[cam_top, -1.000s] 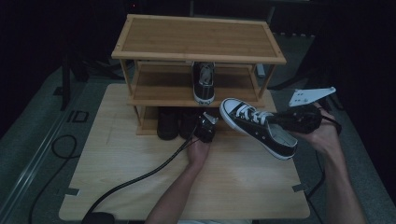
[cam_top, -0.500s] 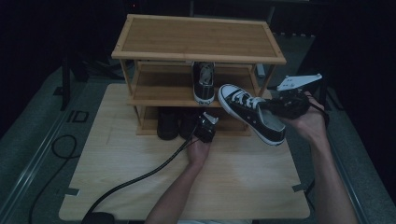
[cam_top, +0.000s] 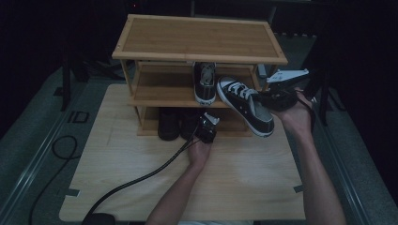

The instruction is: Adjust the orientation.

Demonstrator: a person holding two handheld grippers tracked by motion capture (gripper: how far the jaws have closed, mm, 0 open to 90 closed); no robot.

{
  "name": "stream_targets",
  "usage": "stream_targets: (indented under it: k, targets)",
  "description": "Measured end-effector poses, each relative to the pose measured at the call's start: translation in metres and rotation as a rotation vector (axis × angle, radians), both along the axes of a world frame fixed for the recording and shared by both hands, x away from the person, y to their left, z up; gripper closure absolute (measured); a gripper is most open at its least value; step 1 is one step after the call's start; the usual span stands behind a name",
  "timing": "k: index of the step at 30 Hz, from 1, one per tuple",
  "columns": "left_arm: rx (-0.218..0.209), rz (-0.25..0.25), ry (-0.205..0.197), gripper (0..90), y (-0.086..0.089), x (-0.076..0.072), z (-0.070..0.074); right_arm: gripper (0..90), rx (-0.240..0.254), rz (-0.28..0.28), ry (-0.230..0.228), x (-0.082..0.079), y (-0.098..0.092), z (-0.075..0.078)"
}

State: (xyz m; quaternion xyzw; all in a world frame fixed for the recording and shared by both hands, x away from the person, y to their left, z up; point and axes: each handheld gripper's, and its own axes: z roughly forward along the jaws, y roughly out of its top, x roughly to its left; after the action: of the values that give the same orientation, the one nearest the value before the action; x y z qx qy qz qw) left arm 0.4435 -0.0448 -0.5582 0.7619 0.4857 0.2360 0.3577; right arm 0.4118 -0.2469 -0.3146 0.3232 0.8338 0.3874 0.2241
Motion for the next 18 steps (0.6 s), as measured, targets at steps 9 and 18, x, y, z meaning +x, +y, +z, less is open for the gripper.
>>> stream_targets:
  k: [9,18]
  targets:
    - [0.0,0.0,0.0,90.0,0.0,0.0,0.0,86.2,0.035,-0.057,-0.012,0.011,0.007,-0.002]
    - [-0.001,0.0,0.0,90.0,0.0,0.0,0.0,86.0,0.036,-0.083,-0.024,0.019,0.013,-0.008]
